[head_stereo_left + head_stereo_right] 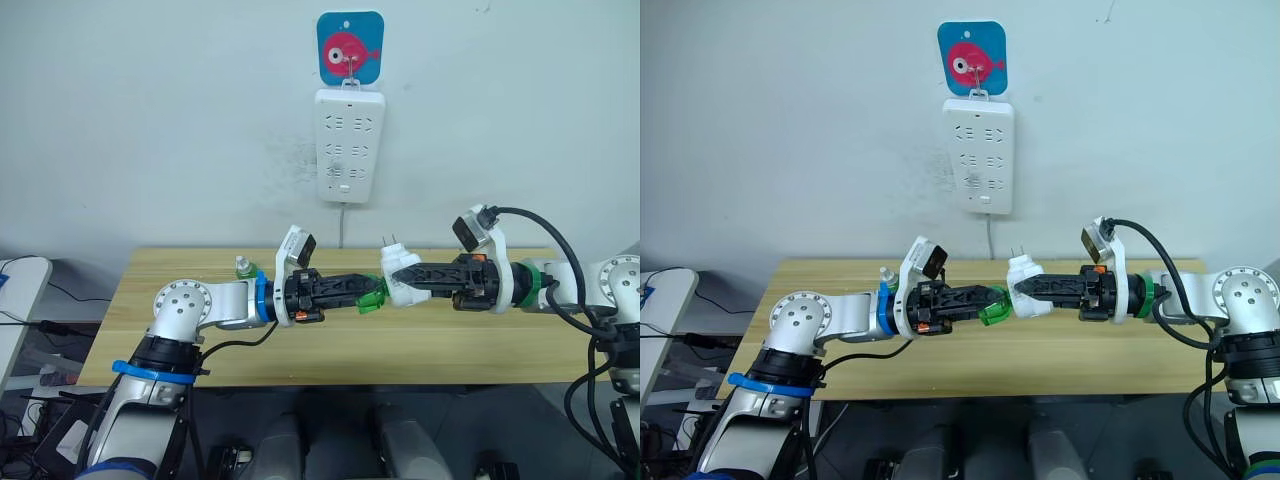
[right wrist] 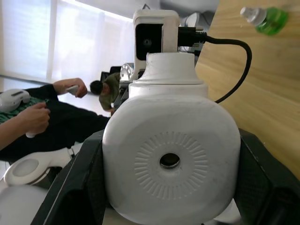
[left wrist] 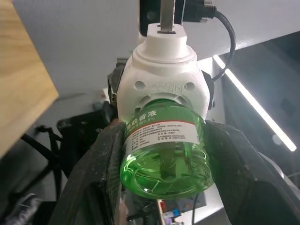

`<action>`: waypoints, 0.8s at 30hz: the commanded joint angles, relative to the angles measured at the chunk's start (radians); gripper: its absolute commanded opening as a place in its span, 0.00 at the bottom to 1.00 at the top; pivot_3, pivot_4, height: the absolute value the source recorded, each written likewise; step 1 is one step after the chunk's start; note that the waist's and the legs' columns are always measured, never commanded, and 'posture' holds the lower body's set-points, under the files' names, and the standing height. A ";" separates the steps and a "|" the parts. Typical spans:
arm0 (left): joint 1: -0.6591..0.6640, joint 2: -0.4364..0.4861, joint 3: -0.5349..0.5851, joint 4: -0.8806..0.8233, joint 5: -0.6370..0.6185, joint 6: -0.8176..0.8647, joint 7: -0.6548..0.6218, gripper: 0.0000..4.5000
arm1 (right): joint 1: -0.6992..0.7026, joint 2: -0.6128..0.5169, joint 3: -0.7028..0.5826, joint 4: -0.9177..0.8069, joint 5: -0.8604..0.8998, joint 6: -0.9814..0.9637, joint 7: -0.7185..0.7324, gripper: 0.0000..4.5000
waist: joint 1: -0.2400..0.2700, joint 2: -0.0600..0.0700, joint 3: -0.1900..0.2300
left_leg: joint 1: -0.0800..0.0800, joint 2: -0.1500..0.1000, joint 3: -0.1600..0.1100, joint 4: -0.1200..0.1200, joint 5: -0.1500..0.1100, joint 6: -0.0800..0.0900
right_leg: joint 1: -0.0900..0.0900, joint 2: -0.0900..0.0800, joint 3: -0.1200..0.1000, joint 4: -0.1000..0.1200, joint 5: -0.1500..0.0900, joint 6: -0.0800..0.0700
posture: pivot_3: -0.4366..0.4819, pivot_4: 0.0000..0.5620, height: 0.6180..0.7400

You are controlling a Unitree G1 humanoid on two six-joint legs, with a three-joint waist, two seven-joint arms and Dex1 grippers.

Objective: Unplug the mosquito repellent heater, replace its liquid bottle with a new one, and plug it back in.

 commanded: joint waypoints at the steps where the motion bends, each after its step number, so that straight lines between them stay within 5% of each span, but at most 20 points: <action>1: -0.018 0.017 -0.039 -0.096 0.198 -0.060 -0.132 0.51 | -0.013 0.008 -0.042 -0.018 0.007 -0.024 -0.010 0.66 | 0.000 0.000 0.000 | 0.000 0.000 0.000 0.000 0.000 0.000 | 0.000 0.000 0.000 0.000 0.000 0.000 | 0.38 0.41 1.00; 7: 0.036 0.028 -0.215 -0.234 0.736 -0.552 -0.364 0.51 | 0.001 0.019 -0.069 -0.007 0.007 -0.041 -0.048 0.66 | 0.002 0.000 0.000 | 0.000 0.000 0.002 -0.001 0.000 0.000 | 0.000 -0.001 0.002 -0.001 0.000 0.000 | 0.37 0.41 1.00; 16: 0.031 -0.077 -0.227 -0.127 1.072 -0.959 -0.456 0.51 | 0.007 0.028 -0.099 0.005 0.007 -0.035 -0.080 0.66 | 0.001 -0.001 0.001 | 0.000 0.000 0.005 -0.001 0.000 0.000 | 0.000 -0.001 0.003 -0.002 0.000 0.000 | 0.37 0.39 1.00; 22: 0.018 -0.100 -0.190 -0.066 1.124 -1.022 -0.513 0.95 | 0.002 0.036 -0.122 0.021 0.007 -0.041 -0.104 0.66 | -0.002 -0.001 0.001 | 0.000 0.000 0.005 -0.001 0.000 0.000 | 0.000 -0.001 0.003 -0.001 0.000 0.000 | 0.36 0.39 1.00; 24: 0.030 -0.093 -0.180 -0.070 1.130 -1.028 -0.529 1.00 | 0.003 0.037 -0.133 0.024 0.007 -0.045 -0.111 0.66 | -0.002 -0.001 0.001 | 0.000 0.000 0.005 -0.001 0.000 0.000 | 0.000 -0.001 0.003 -0.002 0.000 0.000 | 0.36 0.39 1.00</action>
